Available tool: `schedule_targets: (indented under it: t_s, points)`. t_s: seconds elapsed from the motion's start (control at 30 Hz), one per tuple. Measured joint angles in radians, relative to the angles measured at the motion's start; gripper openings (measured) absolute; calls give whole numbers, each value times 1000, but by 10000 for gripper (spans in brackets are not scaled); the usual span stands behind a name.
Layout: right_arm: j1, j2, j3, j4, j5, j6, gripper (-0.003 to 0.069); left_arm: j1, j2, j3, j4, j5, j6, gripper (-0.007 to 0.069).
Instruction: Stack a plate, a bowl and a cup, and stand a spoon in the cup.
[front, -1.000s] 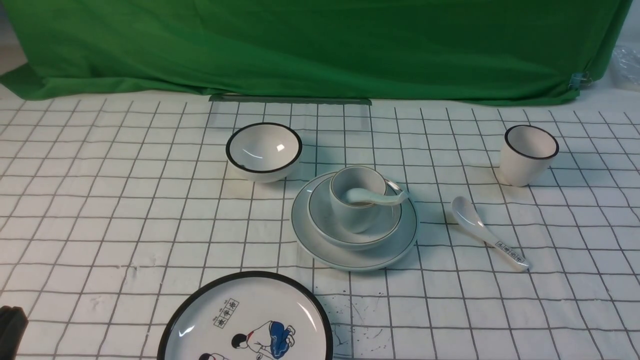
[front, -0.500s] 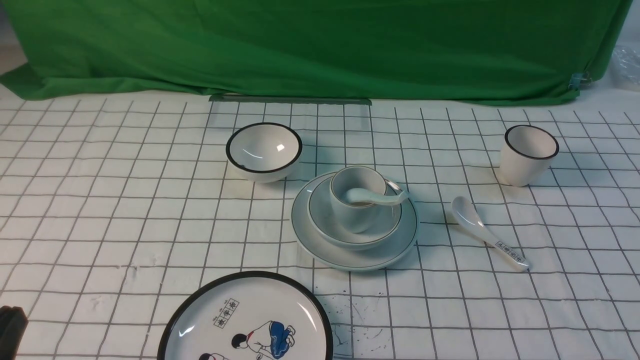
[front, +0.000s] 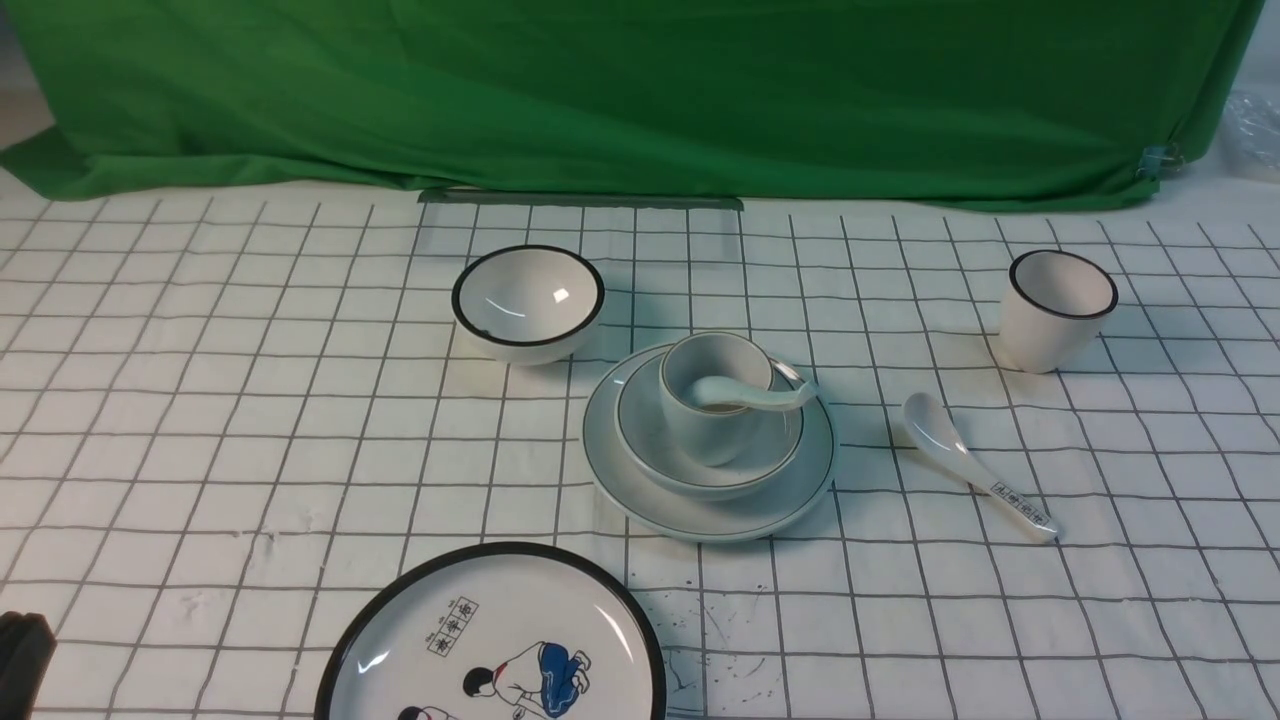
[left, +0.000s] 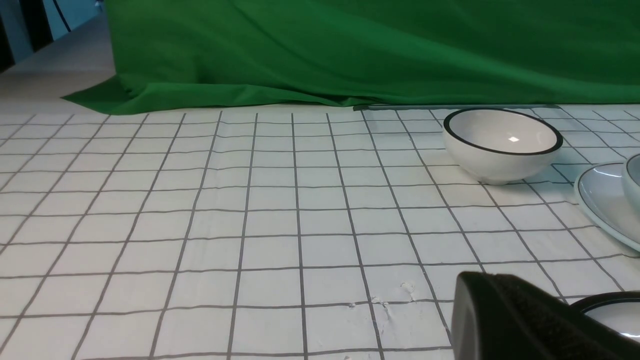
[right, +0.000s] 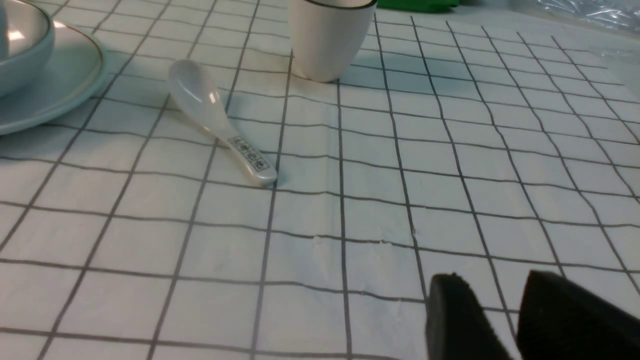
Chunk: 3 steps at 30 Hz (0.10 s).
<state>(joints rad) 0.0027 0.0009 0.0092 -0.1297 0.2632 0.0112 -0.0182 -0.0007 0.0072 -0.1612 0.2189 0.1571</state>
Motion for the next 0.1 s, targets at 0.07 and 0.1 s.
schedule_targets:
  t_s: [0.07, 0.1]
  points:
    - [0, 0, 0, 0, 0, 0, 237, 0, 0, 0, 0, 0, 0, 10]
    - [0, 0, 0, 0, 0, 0, 237, 0, 0, 0, 0, 0, 0, 10]
